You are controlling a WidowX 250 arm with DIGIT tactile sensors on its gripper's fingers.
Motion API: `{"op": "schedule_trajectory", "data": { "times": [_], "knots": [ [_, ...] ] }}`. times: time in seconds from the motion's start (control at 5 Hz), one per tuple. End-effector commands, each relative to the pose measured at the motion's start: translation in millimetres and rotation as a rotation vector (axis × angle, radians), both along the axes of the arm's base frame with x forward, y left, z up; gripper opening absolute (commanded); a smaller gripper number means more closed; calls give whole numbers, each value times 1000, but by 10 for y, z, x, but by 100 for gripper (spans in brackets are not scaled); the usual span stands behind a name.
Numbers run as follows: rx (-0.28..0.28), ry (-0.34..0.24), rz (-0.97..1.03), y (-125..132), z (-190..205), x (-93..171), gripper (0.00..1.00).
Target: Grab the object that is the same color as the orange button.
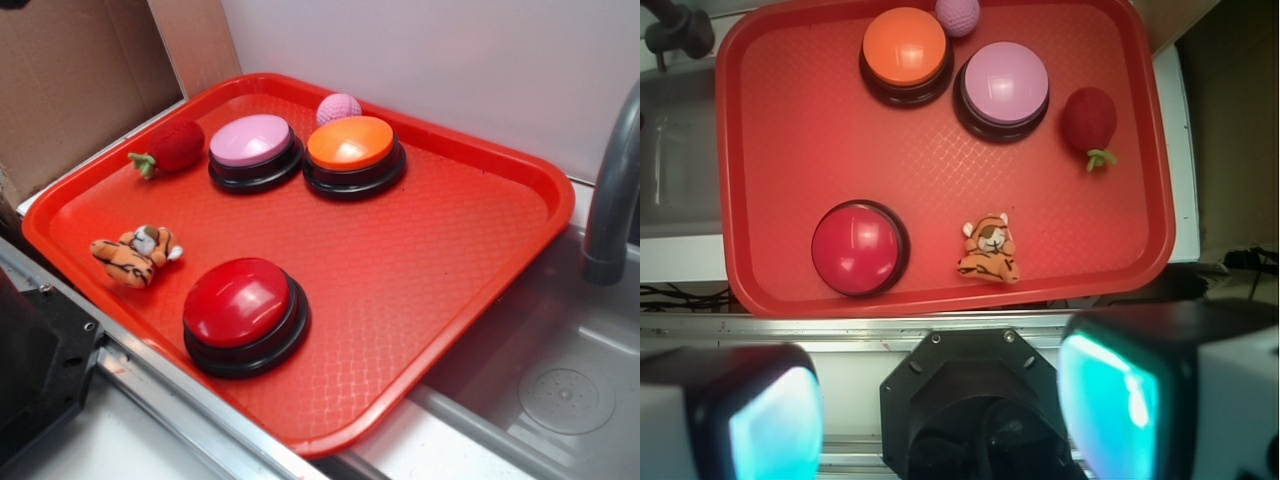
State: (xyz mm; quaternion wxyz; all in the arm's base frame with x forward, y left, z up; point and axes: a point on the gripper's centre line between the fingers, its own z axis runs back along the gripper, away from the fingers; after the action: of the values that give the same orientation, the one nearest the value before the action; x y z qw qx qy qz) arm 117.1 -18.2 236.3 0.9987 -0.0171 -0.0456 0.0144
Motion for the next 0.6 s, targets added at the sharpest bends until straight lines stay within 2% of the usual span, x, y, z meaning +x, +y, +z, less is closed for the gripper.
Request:
{"op": "schedule_trajectory", "data": {
  "times": [0.0,0.2,0.4],
  "knots": [
    [0,0,0,0,0,0,100],
    [-4,-16,84,92,-310,217,100],
    [-3,-2,108,191,-616,366,100]
  ]
}}
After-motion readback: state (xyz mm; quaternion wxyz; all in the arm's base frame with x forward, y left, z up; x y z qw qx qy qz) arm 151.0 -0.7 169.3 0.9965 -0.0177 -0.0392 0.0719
